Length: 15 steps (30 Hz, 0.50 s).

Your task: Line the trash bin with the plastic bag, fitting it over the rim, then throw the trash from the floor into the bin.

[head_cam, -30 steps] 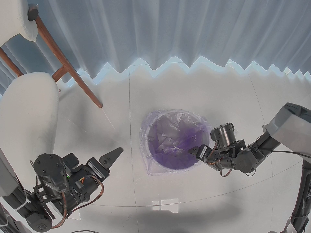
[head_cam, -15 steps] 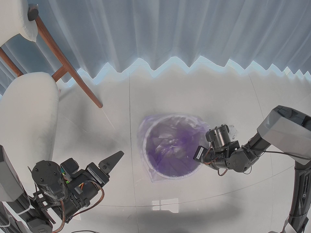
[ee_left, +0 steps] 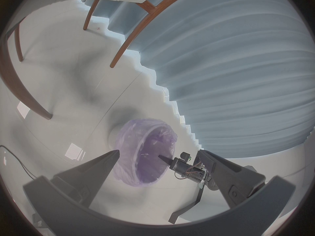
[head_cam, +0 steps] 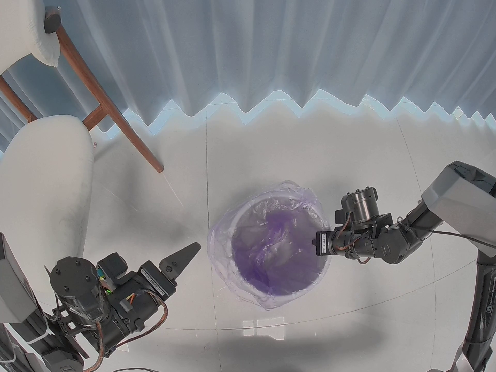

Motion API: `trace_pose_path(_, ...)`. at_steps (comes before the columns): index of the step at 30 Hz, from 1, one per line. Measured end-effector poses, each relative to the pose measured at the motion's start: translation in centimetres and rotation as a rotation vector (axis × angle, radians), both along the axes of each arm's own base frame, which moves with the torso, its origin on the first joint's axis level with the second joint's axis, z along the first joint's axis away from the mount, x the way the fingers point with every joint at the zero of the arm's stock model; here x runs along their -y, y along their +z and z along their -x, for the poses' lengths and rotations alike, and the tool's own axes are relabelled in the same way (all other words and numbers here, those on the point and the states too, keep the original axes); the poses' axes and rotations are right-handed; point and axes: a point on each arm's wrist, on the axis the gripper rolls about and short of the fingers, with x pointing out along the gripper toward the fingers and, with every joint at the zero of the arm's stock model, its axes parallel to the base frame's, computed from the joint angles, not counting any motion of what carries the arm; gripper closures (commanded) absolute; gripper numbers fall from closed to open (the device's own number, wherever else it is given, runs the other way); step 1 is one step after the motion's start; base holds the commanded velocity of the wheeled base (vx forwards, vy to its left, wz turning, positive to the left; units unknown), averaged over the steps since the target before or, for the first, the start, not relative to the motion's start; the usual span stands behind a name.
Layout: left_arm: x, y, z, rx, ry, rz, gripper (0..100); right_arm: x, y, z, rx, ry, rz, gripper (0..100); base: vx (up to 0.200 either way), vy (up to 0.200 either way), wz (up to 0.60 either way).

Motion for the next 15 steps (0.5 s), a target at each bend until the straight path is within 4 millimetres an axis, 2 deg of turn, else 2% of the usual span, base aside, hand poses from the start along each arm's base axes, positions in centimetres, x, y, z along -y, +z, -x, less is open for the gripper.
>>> trace_pose_path(8, -0.3, -0.1, 0.4, -0.006, -0.002, -0.012, 0, 1.4, 0.8, -1.1, 0.100, 0.246, 0.103, 100, 0.000, 0.000, 0.00)
trace_pose_path(15, -0.4, -0.3, 0.6, -0.014, -0.003, -0.023, 0, 1.4, 1.9, -2.7, 0.155, 0.351, 0.171, 100, 0.000, 0.000, 0.00)
